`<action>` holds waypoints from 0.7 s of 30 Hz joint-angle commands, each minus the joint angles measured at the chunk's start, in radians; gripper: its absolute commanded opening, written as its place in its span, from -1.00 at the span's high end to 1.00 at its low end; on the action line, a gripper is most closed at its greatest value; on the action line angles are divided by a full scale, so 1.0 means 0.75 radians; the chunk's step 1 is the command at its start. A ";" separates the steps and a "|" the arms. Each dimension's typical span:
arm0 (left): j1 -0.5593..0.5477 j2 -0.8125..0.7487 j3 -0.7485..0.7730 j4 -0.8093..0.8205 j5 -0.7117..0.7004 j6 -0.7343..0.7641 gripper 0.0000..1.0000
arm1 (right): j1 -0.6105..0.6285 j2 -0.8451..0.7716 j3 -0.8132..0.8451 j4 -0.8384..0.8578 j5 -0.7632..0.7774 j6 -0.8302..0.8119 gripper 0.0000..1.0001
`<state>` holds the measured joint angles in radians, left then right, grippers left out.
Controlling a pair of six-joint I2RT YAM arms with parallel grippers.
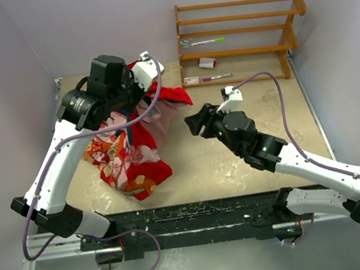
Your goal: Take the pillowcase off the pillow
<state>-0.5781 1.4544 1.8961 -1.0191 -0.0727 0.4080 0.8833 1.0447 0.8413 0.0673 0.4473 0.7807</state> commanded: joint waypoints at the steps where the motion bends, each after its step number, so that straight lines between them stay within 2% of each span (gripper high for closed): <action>1: 0.006 0.050 0.065 -0.117 0.277 -0.159 1.00 | 0.135 0.061 0.255 0.220 0.003 -0.216 -0.31; 5: 0.006 0.084 0.119 -0.139 0.354 -0.170 1.00 | 0.206 0.195 0.374 0.233 0.035 -0.276 -0.52; 9: 0.006 0.112 0.173 -0.180 0.381 -0.159 1.00 | 0.218 0.278 0.406 0.249 0.094 -0.284 -0.57; 14: 0.006 0.103 0.183 -0.193 0.381 -0.141 1.00 | 0.221 0.311 0.407 0.238 0.165 -0.285 -0.53; 21: 0.006 0.096 0.194 -0.202 0.396 -0.130 1.00 | 0.225 0.372 0.430 0.219 0.274 -0.259 -0.32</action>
<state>-0.5781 1.5612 1.9862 -1.1992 0.2020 0.3065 1.0473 1.3029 1.1194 0.2108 0.5625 0.5907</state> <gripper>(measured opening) 0.038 0.689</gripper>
